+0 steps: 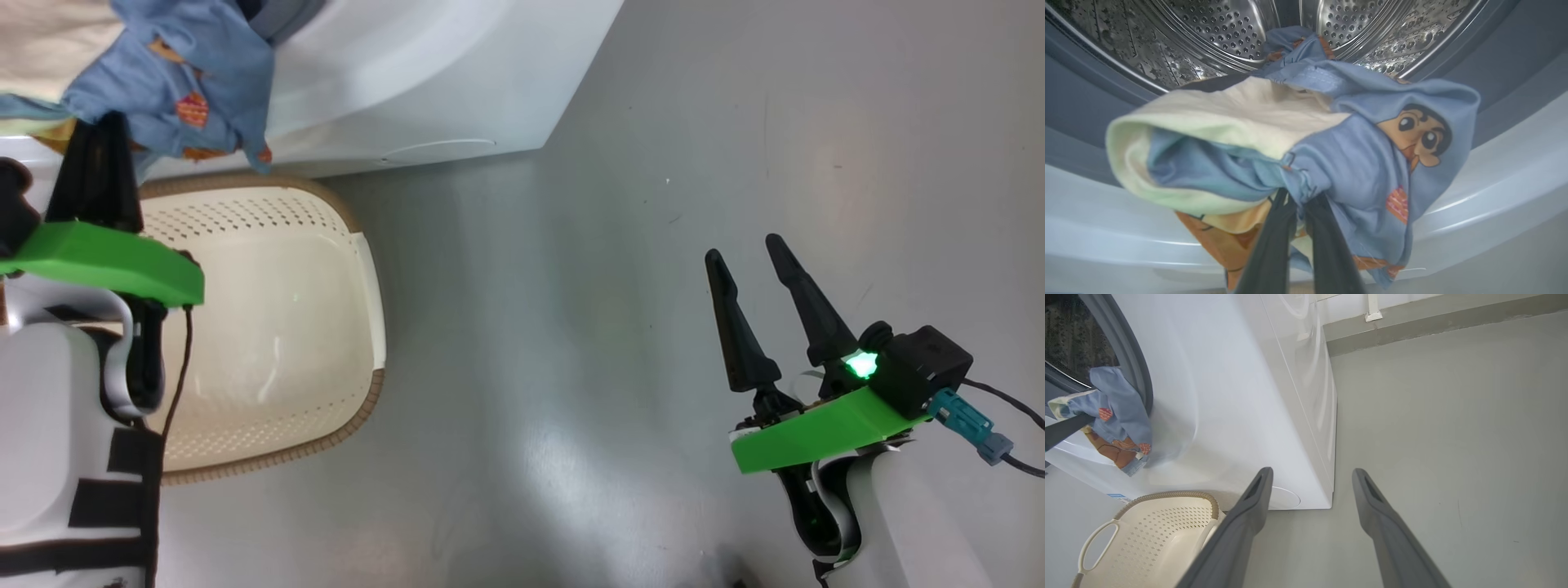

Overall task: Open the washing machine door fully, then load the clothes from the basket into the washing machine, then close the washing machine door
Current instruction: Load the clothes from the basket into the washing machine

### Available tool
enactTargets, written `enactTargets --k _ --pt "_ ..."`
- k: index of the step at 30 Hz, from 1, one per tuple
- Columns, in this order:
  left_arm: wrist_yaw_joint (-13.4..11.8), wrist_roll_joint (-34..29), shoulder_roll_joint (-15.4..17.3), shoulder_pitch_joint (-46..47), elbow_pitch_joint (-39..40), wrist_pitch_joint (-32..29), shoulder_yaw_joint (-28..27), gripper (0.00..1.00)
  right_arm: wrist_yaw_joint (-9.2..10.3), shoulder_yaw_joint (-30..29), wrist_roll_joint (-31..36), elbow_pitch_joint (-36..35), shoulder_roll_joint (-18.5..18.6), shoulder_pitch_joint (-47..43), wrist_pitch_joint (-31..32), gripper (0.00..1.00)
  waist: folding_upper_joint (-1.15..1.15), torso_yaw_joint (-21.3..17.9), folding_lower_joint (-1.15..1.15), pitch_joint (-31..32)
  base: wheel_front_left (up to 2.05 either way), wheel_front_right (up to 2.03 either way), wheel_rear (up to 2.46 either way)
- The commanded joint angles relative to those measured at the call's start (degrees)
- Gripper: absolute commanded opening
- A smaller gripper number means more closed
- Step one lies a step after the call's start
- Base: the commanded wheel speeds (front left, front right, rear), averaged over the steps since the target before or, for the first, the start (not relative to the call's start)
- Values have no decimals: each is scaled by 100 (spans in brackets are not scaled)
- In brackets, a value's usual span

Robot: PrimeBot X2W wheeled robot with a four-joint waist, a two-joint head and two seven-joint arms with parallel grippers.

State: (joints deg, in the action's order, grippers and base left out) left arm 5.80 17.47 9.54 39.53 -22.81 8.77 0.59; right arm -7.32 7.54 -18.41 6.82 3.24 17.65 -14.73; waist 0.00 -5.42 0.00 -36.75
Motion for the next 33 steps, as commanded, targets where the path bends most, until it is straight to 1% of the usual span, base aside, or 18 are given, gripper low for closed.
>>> enactTargets --k 1,9,15,18,22,33 --pt "-47 -97 247 -147 269 -19 -112 0 -17 127 -86 -89 -36 -170 -27 100 0 16 0 44 0 0 0" --pt "-149 -166 324 -103 900 -114 -53 0 -17 154 -130 -57 -36 -220 -27 100 0 -4 0 184 0 0 0" --pt "-182 -162 433 276 1001 -274 -52 0 -17 198 -136 -78 -36 -222 -27 100 0 -75 0 186 0 0 0" --pt "-153 -188 491 579 924 -343 19 0 -17 203 -132 -85 -36 -217 -27 100 0 -110 0 137 0 0 0" --pt "-126 -211 578 1142 630 -433 89 0 -17 220 -136 -107 -36 -191 -27 100 0 -178 0 -23 0 0 0" --pt "-42 -160 791 2214 -121 -378 138 0 -17 211 -181 -171 -36 -103 -27 100 0 -269 0 -494 0 0 0"
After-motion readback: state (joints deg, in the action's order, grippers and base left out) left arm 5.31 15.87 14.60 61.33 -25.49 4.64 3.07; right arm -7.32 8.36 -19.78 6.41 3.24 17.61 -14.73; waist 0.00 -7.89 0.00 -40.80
